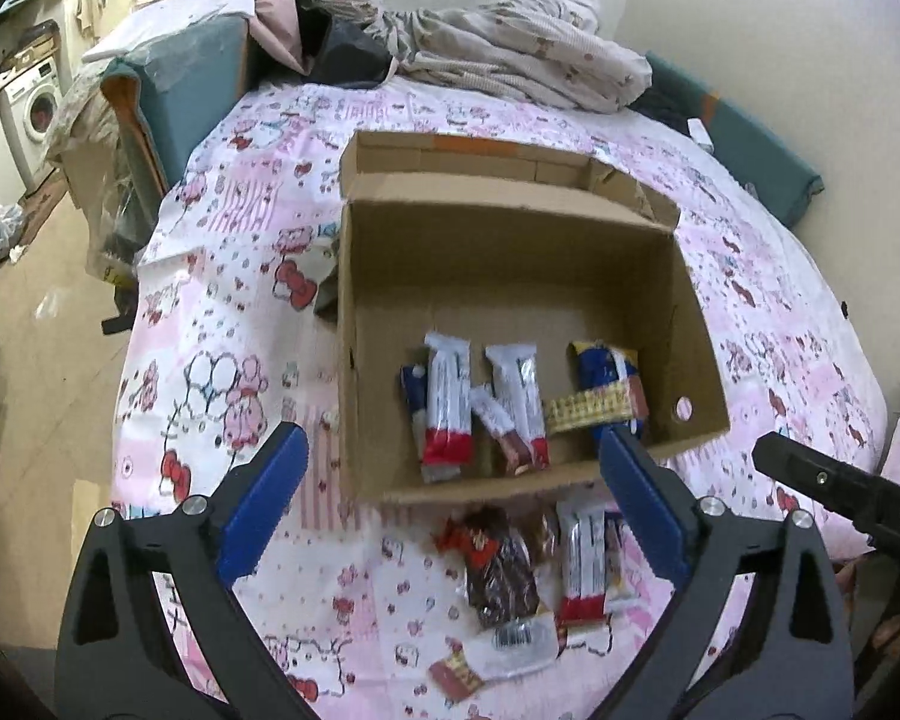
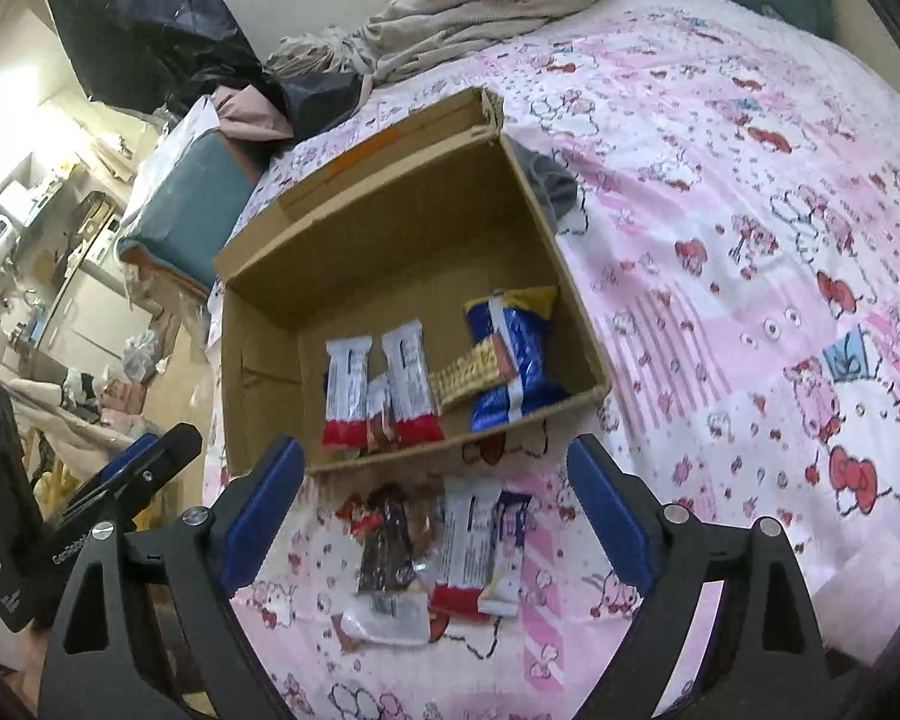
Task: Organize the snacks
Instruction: 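Withdraw both tools from the box back toward the snack pile, then grasp a small red snack pack with the left tool while the right grasps a blue-white bar, then carry both held snacks over the box and lower them inside, then open both tools to release the snacks into the box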
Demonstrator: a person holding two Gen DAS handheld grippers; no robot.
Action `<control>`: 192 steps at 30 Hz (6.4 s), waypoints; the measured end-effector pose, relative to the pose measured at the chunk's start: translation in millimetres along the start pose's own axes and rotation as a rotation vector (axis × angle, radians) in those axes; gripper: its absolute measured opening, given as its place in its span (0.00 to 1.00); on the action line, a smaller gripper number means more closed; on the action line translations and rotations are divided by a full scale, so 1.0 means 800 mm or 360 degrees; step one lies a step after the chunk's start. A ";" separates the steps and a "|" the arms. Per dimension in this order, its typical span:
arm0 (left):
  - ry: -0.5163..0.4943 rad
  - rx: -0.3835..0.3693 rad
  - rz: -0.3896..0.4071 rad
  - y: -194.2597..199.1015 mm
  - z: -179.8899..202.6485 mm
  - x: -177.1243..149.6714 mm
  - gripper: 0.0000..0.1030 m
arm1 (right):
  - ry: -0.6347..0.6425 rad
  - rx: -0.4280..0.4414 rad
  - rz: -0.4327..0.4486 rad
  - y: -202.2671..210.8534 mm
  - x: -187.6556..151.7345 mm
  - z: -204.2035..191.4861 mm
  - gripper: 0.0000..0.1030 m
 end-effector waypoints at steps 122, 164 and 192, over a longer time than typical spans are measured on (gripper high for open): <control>-0.0075 0.0201 0.0039 0.016 0.007 0.038 0.12 | 0.0106 0.0268 0.0279 0.030 0.041 -0.020 0.17; -0.0227 0.0093 -0.0036 -0.119 0.030 0.057 0.14 | 0.0082 0.0108 -0.0154 -0.127 0.061 0.006 0.17; -0.0143 0.0127 -0.0008 -0.097 0.016 0.054 0.82 | 0.0018 0.0175 -0.0076 -0.105 0.068 0.000 0.69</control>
Point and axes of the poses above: each gripper's, at about its wrist camera, not at the fingertips, and y roughly against the way its jaws point, z to its right, x to its top, the point moved 8 cm from there along -y, roughly the way its jaws point, and after that the axes turned 1 degree about y, right-handed, at the moved point
